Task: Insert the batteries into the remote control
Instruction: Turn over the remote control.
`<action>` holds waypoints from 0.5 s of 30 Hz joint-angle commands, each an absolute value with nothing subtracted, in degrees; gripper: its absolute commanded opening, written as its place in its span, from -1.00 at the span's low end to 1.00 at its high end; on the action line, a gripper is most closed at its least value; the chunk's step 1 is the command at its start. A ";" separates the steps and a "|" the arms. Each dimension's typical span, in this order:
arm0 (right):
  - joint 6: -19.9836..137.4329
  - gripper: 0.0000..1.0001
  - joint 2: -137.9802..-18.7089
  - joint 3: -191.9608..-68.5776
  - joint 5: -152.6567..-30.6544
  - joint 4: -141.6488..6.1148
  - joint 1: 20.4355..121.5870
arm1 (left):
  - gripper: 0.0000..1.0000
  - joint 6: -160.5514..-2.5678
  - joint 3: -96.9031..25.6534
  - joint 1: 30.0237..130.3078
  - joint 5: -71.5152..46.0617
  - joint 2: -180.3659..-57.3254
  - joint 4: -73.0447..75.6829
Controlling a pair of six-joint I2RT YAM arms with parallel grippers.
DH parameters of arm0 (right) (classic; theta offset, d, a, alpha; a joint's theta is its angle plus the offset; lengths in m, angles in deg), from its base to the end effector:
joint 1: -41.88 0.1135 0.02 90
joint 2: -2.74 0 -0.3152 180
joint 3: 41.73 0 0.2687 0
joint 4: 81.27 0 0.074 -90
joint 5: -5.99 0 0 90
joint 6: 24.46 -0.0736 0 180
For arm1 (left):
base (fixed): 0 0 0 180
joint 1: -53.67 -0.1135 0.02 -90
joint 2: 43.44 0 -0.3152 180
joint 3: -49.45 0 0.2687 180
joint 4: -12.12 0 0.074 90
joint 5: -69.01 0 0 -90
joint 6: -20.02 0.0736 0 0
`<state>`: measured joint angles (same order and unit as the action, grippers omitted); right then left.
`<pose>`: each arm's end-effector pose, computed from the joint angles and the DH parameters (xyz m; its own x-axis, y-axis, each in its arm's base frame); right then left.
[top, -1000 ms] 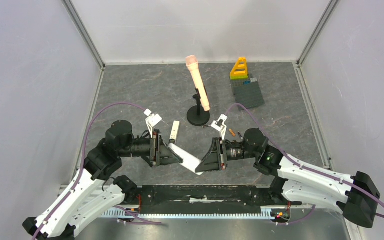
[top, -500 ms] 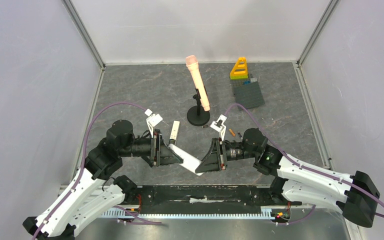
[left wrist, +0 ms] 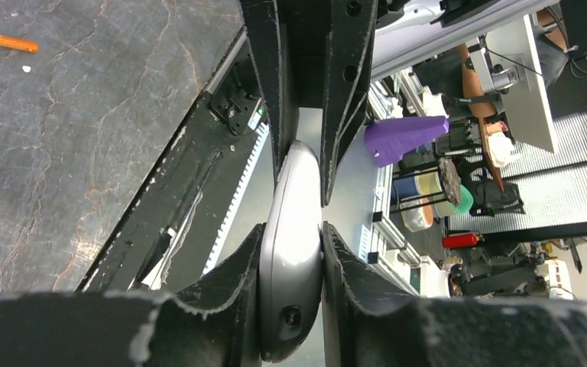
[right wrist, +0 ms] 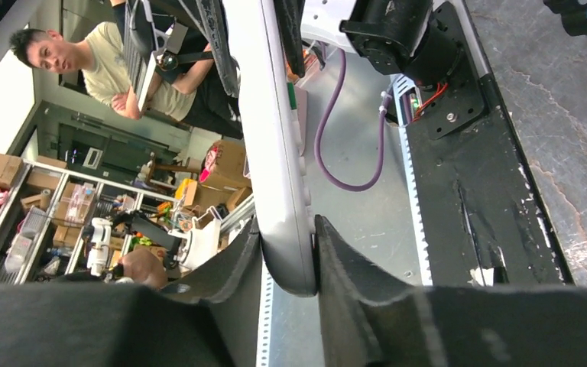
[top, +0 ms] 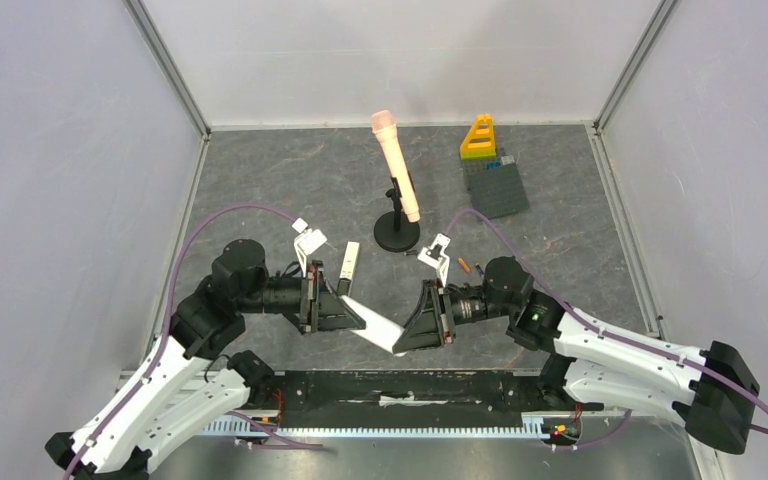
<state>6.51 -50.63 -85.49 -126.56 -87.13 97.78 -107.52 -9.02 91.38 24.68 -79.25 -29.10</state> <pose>0.0848 0.2141 0.3132 -0.8663 -0.1528 -0.4756 -0.4771 -0.0286 0.8784 0.0716 -0.1219 0.3615 -0.7870 0.0703 -0.6130 0.6109 0.2281 -0.7582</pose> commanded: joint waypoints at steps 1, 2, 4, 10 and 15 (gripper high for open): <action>6.40 -0.34 -49.79 -87.33 -123.79 -85.30 97.62 | -0.96 -106.36 -9.13 91.28 23.44 -79.29 -28.04; 7.51 -0.11 -49.28 -87.33 -122.55 -84.04 97.48 | -0.96 -106.49 -8.84 91.28 22.54 -79.22 -28.03; 10.64 0.36 -47.93 -88.11 -117.12 -79.95 97.34 | -0.96 -106.98 -7.93 91.28 19.01 -79.05 -28.03; 14.90 0.75 -39.94 -86.09 -90.16 -68.50 97.34 | -0.96 -120.39 4.87 91.28 4.83 -79.77 -14.82; 10.25 0.54 -37.17 -79.97 -80.40 -68.81 97.34 | -0.96 -134.81 22.13 92.10 -1.89 -83.28 13.18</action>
